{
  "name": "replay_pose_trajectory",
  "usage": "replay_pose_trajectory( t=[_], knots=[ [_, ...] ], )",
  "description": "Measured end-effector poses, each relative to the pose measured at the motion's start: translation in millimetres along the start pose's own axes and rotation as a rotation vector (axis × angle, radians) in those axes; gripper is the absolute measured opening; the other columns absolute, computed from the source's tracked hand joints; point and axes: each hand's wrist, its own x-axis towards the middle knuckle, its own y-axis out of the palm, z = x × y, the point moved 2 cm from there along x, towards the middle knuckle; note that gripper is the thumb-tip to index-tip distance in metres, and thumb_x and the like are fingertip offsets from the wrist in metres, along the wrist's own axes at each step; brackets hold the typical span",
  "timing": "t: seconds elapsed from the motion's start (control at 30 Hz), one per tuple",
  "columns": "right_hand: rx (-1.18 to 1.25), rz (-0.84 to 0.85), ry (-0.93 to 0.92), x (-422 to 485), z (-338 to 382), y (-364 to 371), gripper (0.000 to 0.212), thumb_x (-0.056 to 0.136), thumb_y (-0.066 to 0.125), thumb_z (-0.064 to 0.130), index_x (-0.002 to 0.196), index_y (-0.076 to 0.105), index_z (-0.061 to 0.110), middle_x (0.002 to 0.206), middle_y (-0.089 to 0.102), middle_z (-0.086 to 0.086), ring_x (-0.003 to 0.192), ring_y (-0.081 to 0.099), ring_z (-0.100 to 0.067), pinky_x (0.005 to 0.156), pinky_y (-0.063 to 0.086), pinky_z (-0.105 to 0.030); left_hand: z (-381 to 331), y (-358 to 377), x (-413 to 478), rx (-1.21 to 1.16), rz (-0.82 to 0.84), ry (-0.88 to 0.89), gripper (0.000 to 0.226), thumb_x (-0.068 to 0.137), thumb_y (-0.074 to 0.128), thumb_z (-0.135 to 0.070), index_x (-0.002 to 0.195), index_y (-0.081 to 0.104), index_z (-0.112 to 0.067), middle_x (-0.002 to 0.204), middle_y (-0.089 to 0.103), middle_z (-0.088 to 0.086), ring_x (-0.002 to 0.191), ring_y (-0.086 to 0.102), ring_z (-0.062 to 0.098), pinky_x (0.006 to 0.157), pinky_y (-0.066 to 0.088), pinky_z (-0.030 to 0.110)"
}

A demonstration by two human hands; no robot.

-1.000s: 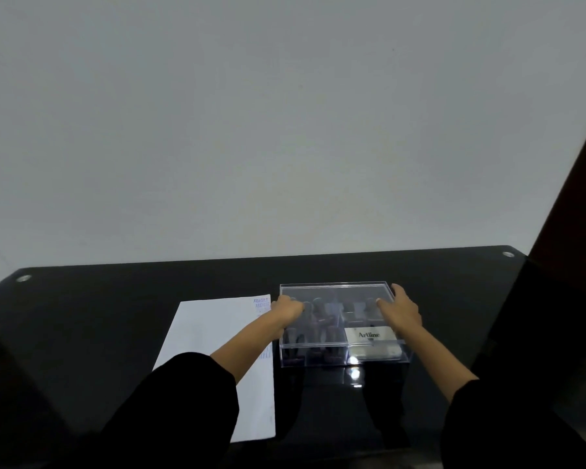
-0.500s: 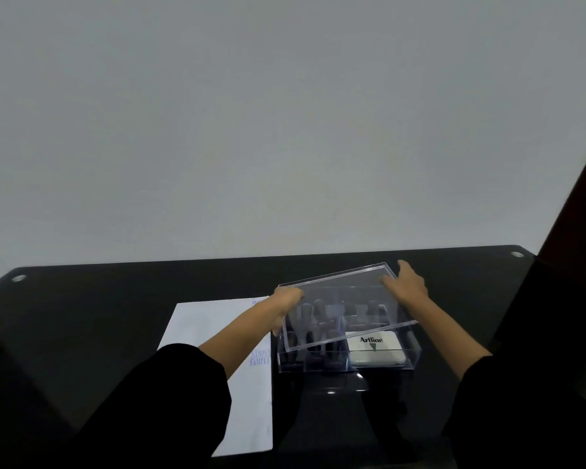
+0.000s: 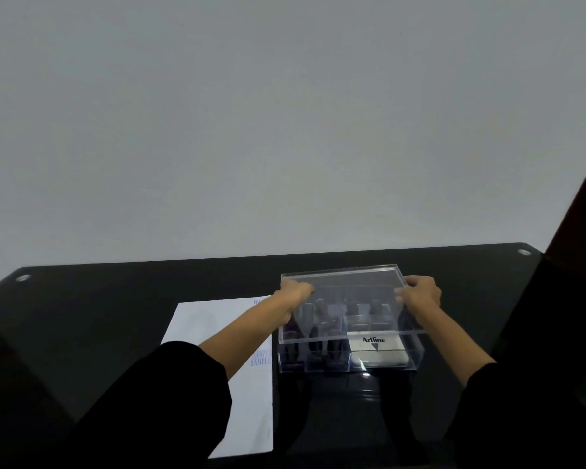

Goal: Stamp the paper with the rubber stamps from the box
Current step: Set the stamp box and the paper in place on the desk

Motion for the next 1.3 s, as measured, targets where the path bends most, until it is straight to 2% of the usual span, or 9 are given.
replay_pose_trajectory(
  t=[0.13,0.23,0.3,0.53,0.73,0.93,1.0,1.13,1.3],
  knots=[
    [0.006,-0.028,-0.021,17.3,18.4,-7.4,0.031,0.088,0.05,-0.006,0.115,0.063,0.0,0.11,0.063,-0.024,0.079,0.056,-0.029,0.059,0.05,-0.034,-32.1,-11.5,-1.0,-0.025,-0.013,0.066,0.066,0.094,0.05,-0.025,0.145,0.016,-0.001,0.149,0.029,0.017,0.136,0.033,0.03,0.108,0.032,0.034],
    [0.013,0.018,-0.033,34.8,37.3,-7.7,0.021,0.091,0.046,-0.001,0.103,0.063,-0.003,0.095,0.059,-0.021,0.076,0.053,-0.027,0.051,0.041,-0.026,-52.0,-22.2,4.6,-0.116,0.013,0.09,0.049,0.096,0.045,-0.019,0.139,0.03,0.0,0.112,0.055,0.015,0.095,0.055,0.025,0.076,0.044,0.03],
    [0.015,0.031,-0.041,46.3,50.3,-3.9,0.014,0.093,0.046,0.004,0.089,0.058,0.0,0.085,0.054,-0.015,0.068,0.049,-0.023,0.052,0.039,-0.026,-59.7,-28.2,12.7,-0.122,0.003,0.1,0.044,0.097,0.042,-0.017,0.138,0.032,-0.002,0.124,0.051,0.016,0.101,0.051,0.026,0.082,0.042,0.032],
    [0.087,0.045,-0.09,90.0,68.6,30.7,0.011,0.087,0.049,0.003,0.089,0.055,-0.005,0.093,0.053,-0.022,0.082,0.05,-0.03,0.093,0.048,-0.055,-65.8,-43.5,69.0,-0.188,-0.068,0.108,0.049,0.096,0.043,-0.014,0.141,0.026,-0.003,0.148,0.027,0.016,0.132,0.033,0.032,0.104,0.034,0.041],
    [0.076,0.107,-0.092,116.9,53.0,70.1,0.048,0.089,0.05,0.008,0.136,0.044,0.002,0.138,0.048,-0.016,0.123,0.048,-0.035,0.103,0.041,-0.043,-54.6,-42.8,116.4,-0.221,-0.065,0.121,0.043,0.097,0.042,-0.012,0.138,0.034,-0.002,0.129,0.043,0.014,0.1,0.037,0.02,0.079,0.037,0.03],
    [-0.01,0.14,-0.071,133.3,30.6,98.6,0.014,0.087,0.051,0.008,0.073,0.053,0.005,0.081,0.052,-0.015,0.073,0.046,-0.024,0.067,0.034,-0.032,-31.1,-34.8,146.6,-0.195,-0.071,0.085,0.015,0.097,0.041,-0.013,0.104,0.052,-0.006,0.084,0.048,0.003,0.065,0.039,0.009,0.057,0.032,0.022],
    [-0.027,0.159,-0.093,135.4,26.4,104.2,0.016,0.087,0.052,0.008,0.095,0.061,-0.001,0.091,0.058,-0.02,0.078,0.048,-0.024,0.068,0.036,-0.031,-24.3,-33.1,151.0,-0.227,-0.068,0.051,0.013,0.097,0.041,-0.014,0.093,0.053,-0.01,0.082,0.05,0.001,0.071,0.045,0.012,0.062,0.036,0.024],
    [-0.044,0.208,-0.109,134.8,26.0,109.0,0.032,0.088,0.053,0.009,0.118,0.059,0.004,0.115,0.062,-0.018,0.089,0.051,-0.025,0.075,0.041,-0.033,-13.5,-28.4,157.6,-0.24,-0.059,0.036,0.046,0.097,0.043,-0.018,0.14,0.034,-0.006,0.148,0.033,0.011,0.136,0.031,0.03,0.109,0.03,0.042],
    [-0.083,0.233,-0.125,136.1,25.5,112.4,0.044,0.09,0.053,0.013,0.133,0.048,0.004,0.131,0.053,-0.016,0.118,0.05,-0.032,0.093,0.041,-0.035,-8.1,-22.7,166.5,-0.171,-0.038,0.062,0.045,0.097,0.044,-0.017,0.14,0.036,-0.004,0.151,0.032,0.009,0.138,0.029,0.028,0.109,0.029,0.04]
  ],
)
